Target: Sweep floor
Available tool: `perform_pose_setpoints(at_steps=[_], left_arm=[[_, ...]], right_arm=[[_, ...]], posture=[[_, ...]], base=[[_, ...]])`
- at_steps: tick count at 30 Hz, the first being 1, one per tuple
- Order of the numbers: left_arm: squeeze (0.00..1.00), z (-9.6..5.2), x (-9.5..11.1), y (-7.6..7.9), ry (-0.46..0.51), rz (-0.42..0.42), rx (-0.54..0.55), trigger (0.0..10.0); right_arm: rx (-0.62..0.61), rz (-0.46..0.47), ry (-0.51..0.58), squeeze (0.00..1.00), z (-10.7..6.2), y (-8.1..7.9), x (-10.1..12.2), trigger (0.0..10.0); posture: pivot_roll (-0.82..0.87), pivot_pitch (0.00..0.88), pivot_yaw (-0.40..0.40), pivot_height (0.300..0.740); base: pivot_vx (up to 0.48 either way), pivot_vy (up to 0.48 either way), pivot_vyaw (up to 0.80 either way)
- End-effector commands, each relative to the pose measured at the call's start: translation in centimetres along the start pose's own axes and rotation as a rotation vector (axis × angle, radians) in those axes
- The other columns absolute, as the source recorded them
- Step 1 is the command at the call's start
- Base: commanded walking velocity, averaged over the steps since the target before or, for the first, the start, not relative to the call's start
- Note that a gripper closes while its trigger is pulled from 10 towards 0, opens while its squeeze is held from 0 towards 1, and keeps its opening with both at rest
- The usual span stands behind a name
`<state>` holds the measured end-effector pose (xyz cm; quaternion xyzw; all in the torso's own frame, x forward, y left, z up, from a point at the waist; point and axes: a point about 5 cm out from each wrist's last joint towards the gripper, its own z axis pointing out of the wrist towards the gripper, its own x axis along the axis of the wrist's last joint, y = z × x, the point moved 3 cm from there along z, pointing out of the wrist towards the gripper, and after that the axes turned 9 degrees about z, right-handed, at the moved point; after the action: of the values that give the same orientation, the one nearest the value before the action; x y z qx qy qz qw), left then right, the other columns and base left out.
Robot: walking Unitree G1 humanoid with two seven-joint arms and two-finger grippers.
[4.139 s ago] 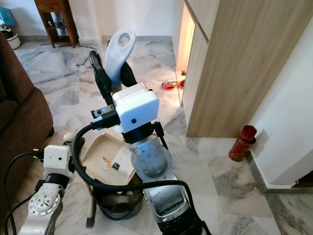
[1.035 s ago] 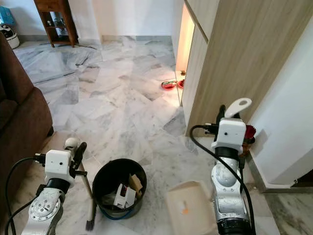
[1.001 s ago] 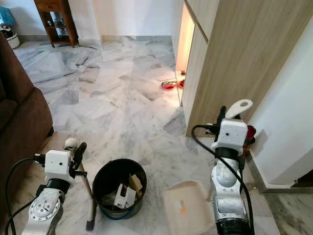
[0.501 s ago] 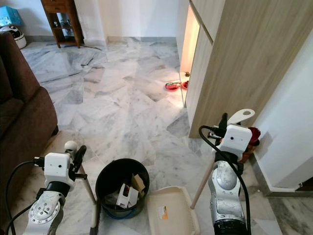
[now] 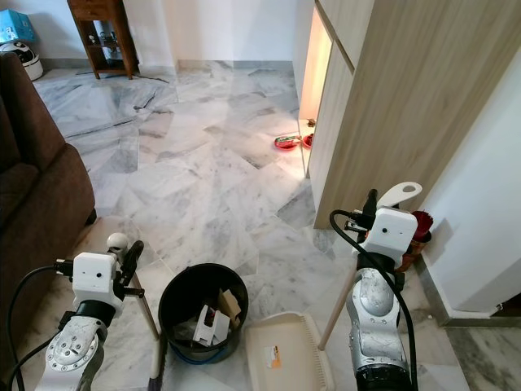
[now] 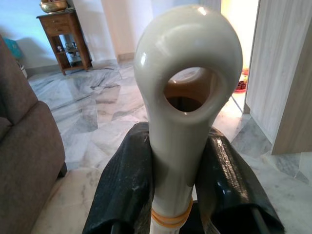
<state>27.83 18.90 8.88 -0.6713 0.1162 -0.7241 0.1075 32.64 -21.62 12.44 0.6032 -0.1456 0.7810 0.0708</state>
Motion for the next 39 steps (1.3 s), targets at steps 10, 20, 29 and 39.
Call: perform_pose_setpoints(at_steps=[10,20,29,39], left_arm=[[0.0,0.5,1.3,0.1,0.054,-0.009,-0.013,10.0],[0.0,0.8,1.5,0.0,0.065,-0.006,-0.013,10.0],[0.0,0.8,1.5,-0.1,0.063,0.0,-0.007,10.0],[0.0,1.1,1.7,-0.2,0.073,-0.001,-0.007,10.0]], right_arm=[[0.034,-0.001,0.033,0.0,0.6,-1.0,0.7,10.0],[0.038,0.002,0.044,0.0,0.9,-1.2,0.9,10.0],[0.044,0.001,0.034,0.0,0.8,-1.3,0.6,10.0],[0.063,0.007,0.034,0.0,0.8,-1.8,0.7,10.0]], posture=[[-0.04,0.045,0.0,0.74],[-0.03,0.038,0.0,0.74],[-0.03,0.039,-0.004,0.74],[-0.03,0.041,-0.001,0.74]], base=[[0.0,0.0,0.0],[0.0,0.0,0.0],[-0.207,0.0,0.0],[-0.303,0.0,0.0]])
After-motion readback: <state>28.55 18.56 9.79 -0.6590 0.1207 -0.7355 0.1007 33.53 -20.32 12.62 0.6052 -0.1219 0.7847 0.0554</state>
